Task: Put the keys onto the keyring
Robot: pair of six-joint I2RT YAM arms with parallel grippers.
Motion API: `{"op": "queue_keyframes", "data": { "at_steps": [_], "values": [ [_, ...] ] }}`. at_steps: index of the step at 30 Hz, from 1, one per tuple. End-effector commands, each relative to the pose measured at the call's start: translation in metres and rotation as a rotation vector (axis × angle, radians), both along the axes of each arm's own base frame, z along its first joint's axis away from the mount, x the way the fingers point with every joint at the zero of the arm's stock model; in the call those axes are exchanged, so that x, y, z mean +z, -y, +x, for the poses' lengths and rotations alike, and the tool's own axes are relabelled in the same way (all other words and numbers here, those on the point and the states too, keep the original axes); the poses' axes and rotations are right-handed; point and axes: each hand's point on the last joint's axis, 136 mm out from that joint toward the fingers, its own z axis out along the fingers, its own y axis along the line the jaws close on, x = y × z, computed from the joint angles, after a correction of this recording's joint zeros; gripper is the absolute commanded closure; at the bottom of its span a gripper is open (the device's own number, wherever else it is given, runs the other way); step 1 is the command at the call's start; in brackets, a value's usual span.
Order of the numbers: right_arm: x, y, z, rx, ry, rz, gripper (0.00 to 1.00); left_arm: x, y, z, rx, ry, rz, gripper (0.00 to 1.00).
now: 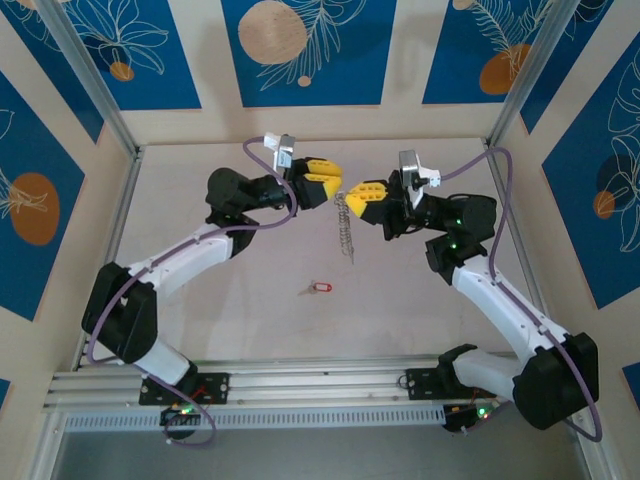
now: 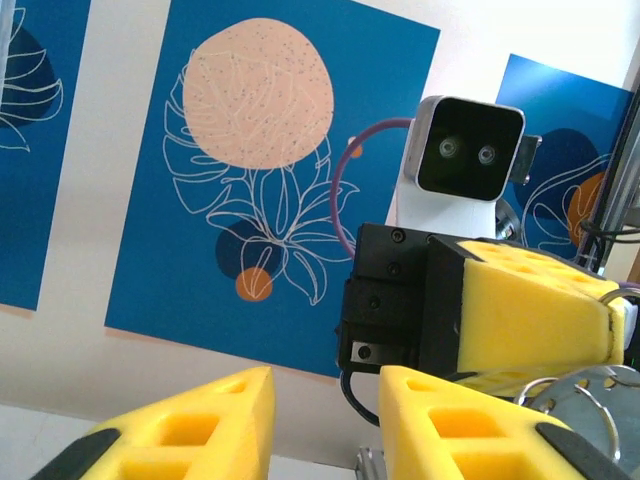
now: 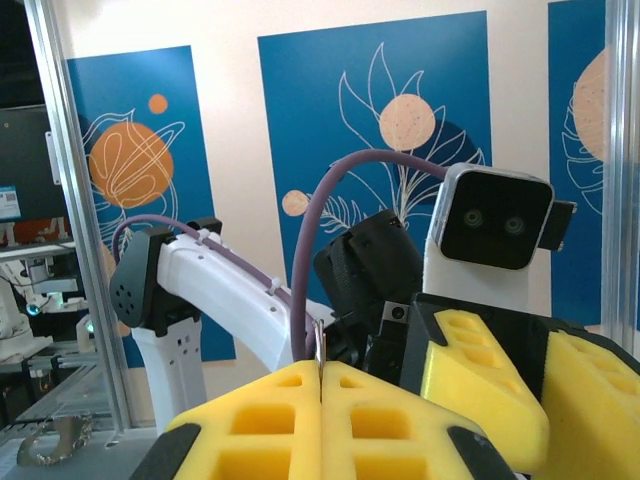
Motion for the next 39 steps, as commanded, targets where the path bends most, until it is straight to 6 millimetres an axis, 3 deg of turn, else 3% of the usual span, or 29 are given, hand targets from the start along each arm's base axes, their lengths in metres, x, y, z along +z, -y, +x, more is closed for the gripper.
{"op": "queue_keyframes", "data": {
  "at_steps": [1,11,23,34,39],
  "values": [
    [0.013,0.002,-0.004,0.005,0.093,0.008,1.0,0.019,-0.011,-0.003,-0.017,0.094,-0.033,0.69],
    [0.013,0.005,0.013,-0.021,0.072,0.033,1.0,0.028,-0.033,-0.001,0.033,0.117,-0.044,0.7],
    [0.021,0.024,0.035,-0.12,-0.01,0.151,1.0,0.044,-0.037,-0.008,-0.019,0.112,-0.106,0.7],
    [0.028,0.054,0.065,-0.219,-0.152,0.348,1.0,0.045,-0.036,-0.008,-0.025,0.101,-0.124,0.7],
    [0.031,0.058,0.069,-0.227,-0.183,0.378,1.0,0.045,-0.035,-0.009,-0.029,0.1,-0.126,0.7]
  ]
}}
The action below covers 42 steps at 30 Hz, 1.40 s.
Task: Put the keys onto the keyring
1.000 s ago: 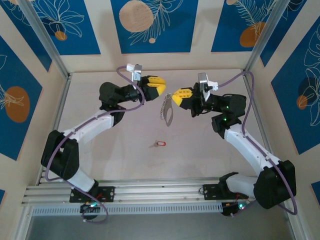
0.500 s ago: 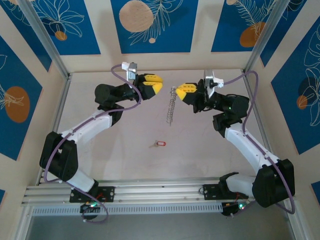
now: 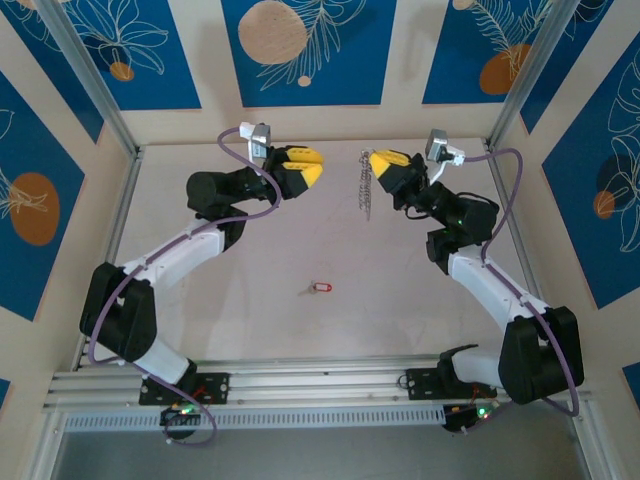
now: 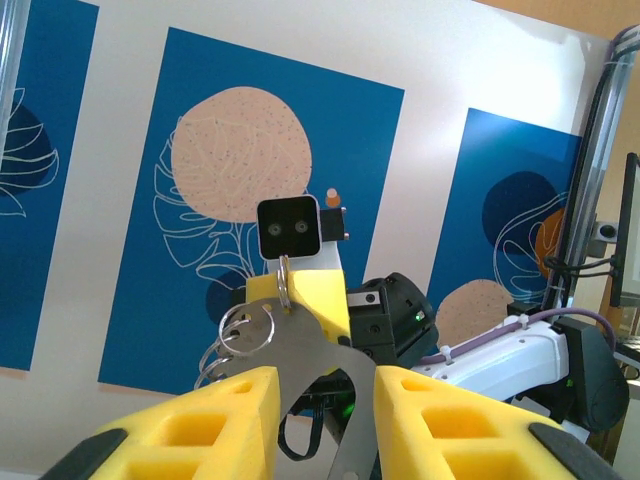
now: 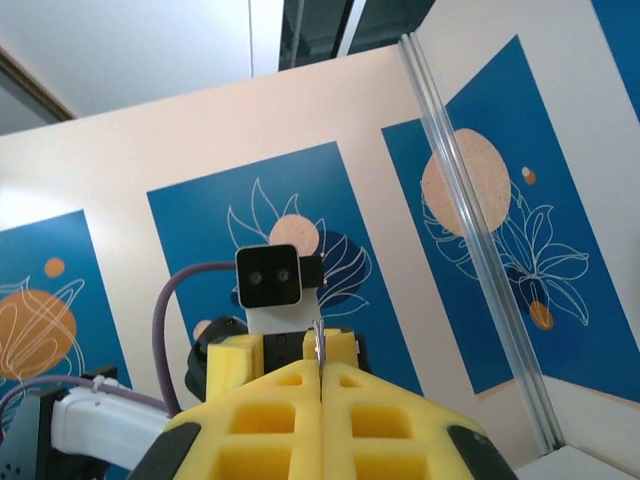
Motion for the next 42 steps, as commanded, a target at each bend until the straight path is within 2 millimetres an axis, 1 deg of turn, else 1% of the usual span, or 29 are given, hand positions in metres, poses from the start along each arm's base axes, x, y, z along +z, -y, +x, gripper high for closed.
{"op": "queue_keyframes", "data": {
  "at_steps": [1,7,12,18,23,26,29,32,37,42],
  "values": [
    [0.019,0.013,-0.003,-0.028,0.025,0.089,1.0,0.013,-0.002,-0.007,-0.011,0.059,-0.031,0.69],
    [0.02,0.013,-0.003,-0.02,0.014,0.095,1.0,0.017,0.0,-0.008,-0.007,0.063,-0.036,0.69],
    [0.02,0.011,-0.004,-0.01,0.01,0.095,1.0,0.016,0.005,-0.007,0.001,0.057,-0.013,0.69],
    [0.015,0.007,-0.005,0.011,0.002,0.079,1.0,0.018,0.019,-0.008,-0.004,0.074,0.044,0.67],
    [0.012,0.005,-0.004,0.014,-0.007,0.078,1.0,0.022,0.036,-0.01,-0.049,0.095,0.076,0.62],
    [0.01,0.005,-0.005,0.012,-0.009,0.077,1.0,0.023,0.042,-0.006,-0.055,0.097,0.079,0.59],
    [0.01,0.006,-0.005,0.011,-0.01,0.077,1.0,0.021,0.05,0.002,-0.056,0.084,0.088,0.59],
    [0.008,0.005,-0.004,0.012,-0.015,0.075,1.0,0.021,0.056,0.005,-0.066,0.086,0.088,0.58],
    [0.007,0.005,-0.004,0.011,-0.016,0.073,1.0,0.022,0.064,0.008,-0.083,0.091,0.09,0.58],
    [0.004,0.004,-0.001,0.013,-0.025,0.07,1.0,0.024,0.066,0.009,-0.091,0.096,0.091,0.57]
  ]
}}
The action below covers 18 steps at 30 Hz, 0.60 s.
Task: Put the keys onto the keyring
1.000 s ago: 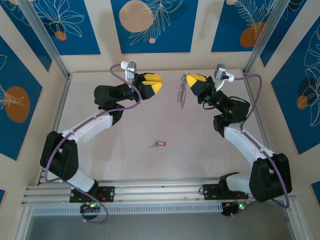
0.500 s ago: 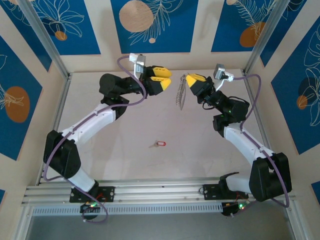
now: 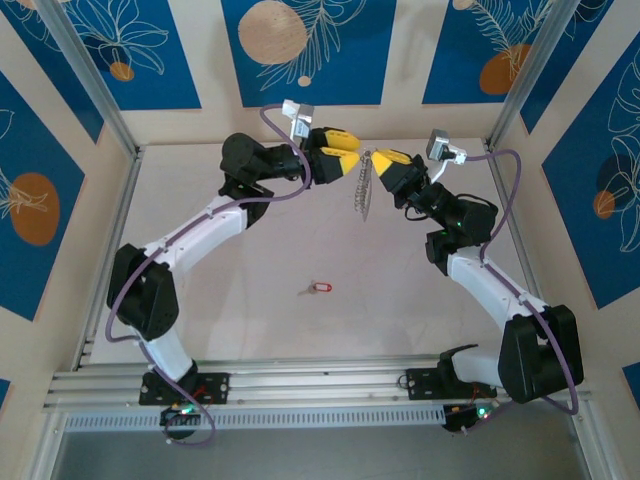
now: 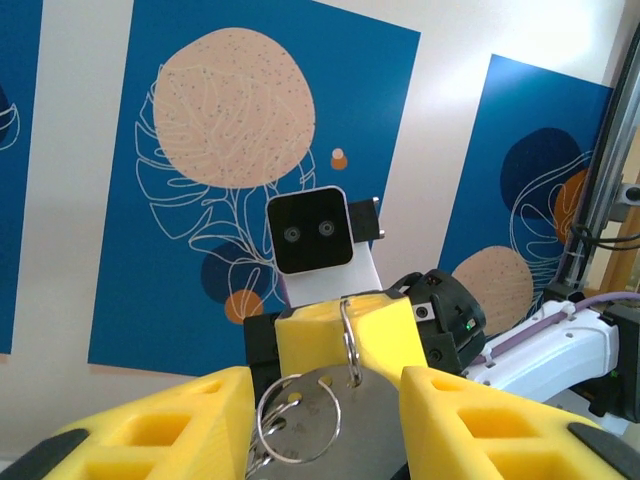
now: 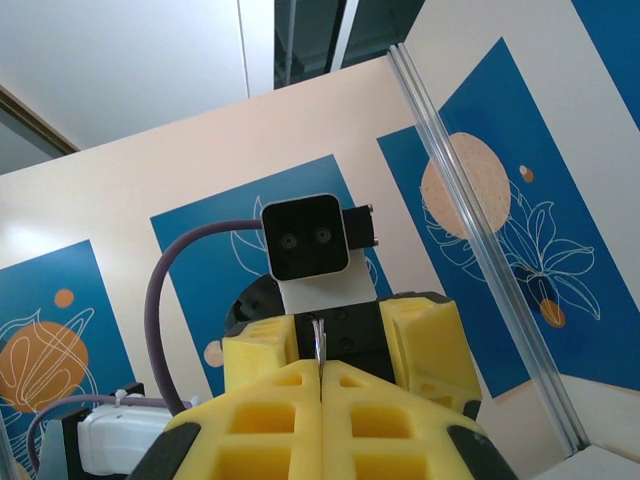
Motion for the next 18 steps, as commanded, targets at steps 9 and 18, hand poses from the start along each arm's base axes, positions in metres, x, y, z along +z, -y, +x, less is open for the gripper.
{"op": "queue_keyframes", "data": {
  "at_steps": [9,18],
  "values": [
    [0.0052,-0.0006,-0.0023,0.006,0.023,0.025,1.0,0.015,0.0068,-0.0112,-0.046,0.075,-0.006,0.57],
    [0.0054,-0.0036,-0.0019,0.015,0.024,0.024,1.0,0.0109,0.0116,-0.009,-0.051,0.072,0.011,0.58]
  ]
}}
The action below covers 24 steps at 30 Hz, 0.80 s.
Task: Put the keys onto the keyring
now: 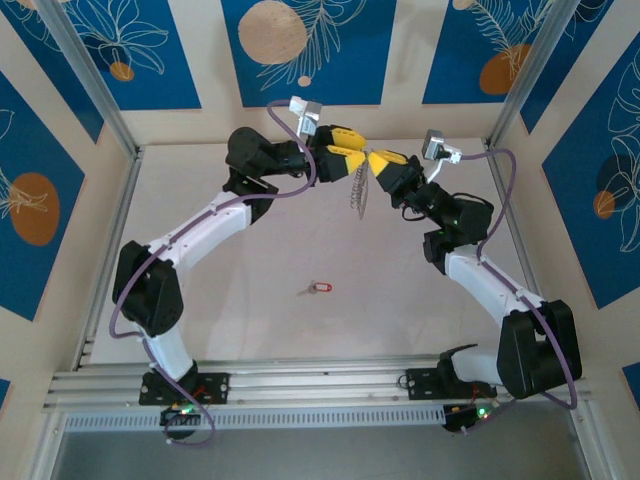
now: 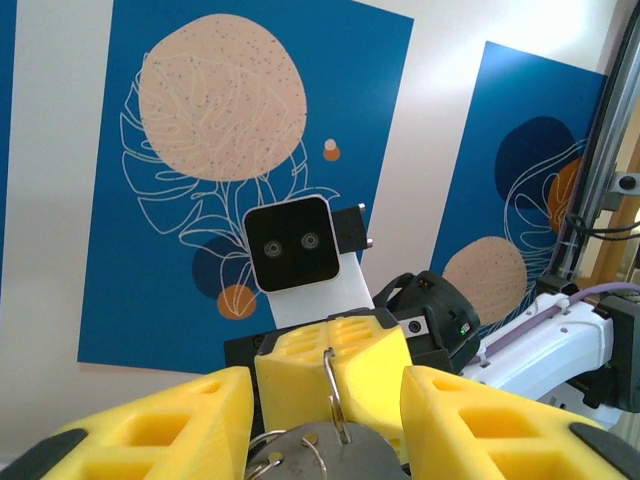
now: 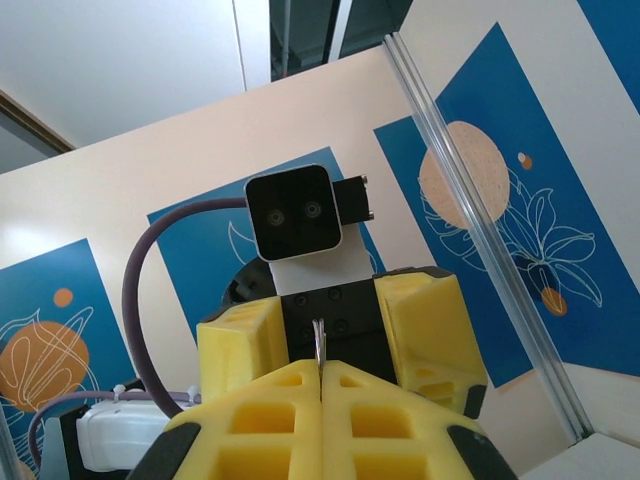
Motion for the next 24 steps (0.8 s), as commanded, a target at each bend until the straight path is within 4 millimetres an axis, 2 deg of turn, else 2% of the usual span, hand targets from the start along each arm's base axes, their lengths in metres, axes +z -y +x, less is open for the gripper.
{"op": "queue_keyframes", "data": {
  "at_steps": [1,15,21,24],
  "values": [
    [0.0126,0.0017,-0.0072,0.002,0.047,0.03,1.0,0.0112,0.0013,-0.0097,-0.025,0.063,-0.012,0.59],
    [0.0121,0.002,-0.0082,0.001,0.047,0.029,1.0,0.0106,0.0033,-0.0085,-0.024,0.066,-0.009,0.81],
    [0.012,0.0022,-0.008,0.001,0.047,0.028,1.0,0.0105,0.0043,-0.0098,-0.03,0.072,-0.004,1.0],
    [0.013,0.002,-0.0084,0.004,0.05,0.028,1.0,0.0091,0.0048,-0.0119,-0.038,0.08,0.003,1.0]
  ]
}}
